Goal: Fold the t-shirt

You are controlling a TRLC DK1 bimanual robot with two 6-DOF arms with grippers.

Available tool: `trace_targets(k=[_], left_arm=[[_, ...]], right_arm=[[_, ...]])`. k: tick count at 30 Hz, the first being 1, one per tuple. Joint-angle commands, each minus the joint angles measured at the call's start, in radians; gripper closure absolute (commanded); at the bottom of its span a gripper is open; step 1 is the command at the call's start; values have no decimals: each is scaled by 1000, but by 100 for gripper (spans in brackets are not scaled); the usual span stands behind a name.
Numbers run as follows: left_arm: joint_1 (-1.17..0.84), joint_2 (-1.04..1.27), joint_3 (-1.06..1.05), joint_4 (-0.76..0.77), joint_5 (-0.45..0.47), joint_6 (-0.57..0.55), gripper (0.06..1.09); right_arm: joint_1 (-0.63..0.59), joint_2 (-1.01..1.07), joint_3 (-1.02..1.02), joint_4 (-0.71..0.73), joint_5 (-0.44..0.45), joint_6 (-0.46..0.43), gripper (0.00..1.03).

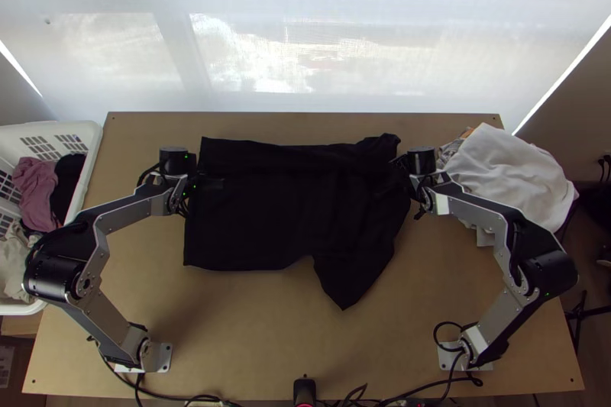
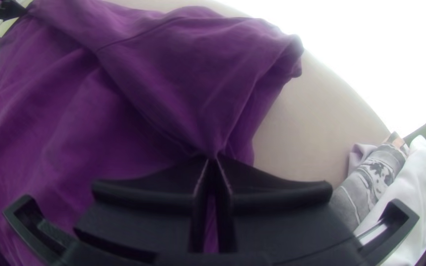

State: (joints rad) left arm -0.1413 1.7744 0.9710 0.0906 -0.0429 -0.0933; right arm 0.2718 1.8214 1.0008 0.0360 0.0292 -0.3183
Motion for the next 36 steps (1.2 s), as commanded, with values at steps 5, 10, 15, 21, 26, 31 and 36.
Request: trace_targets(k=[5, 10, 15, 21, 26, 31, 36], left_arm=[[6, 8, -18, 3, -9, 9, 105], [16, -4, -31, 1, -23, 3, 105], [40, -27, -57, 3, -25, -3, 105], [37, -36, -63, 0, -25, -11, 105], [9, -49, -63, 0, -25, -20, 105], [0, -33, -58, 1, -25, -16, 105], [-26, -75, -26, -17, -22, -19, 89]], right_arm=[[-2, 29, 4, 1, 14, -1, 100], [-3, 19, 2, -1, 21, 16, 100], [-9, -10, -14, -1, 35, 22, 100], [-11, -22, -25, -1, 40, 30, 100], [-11, -45, -53, -1, 40, 33, 100], [-8, -43, -48, 1, 40, 33, 91], [-8, -63, -36, 1, 40, 35, 47]])
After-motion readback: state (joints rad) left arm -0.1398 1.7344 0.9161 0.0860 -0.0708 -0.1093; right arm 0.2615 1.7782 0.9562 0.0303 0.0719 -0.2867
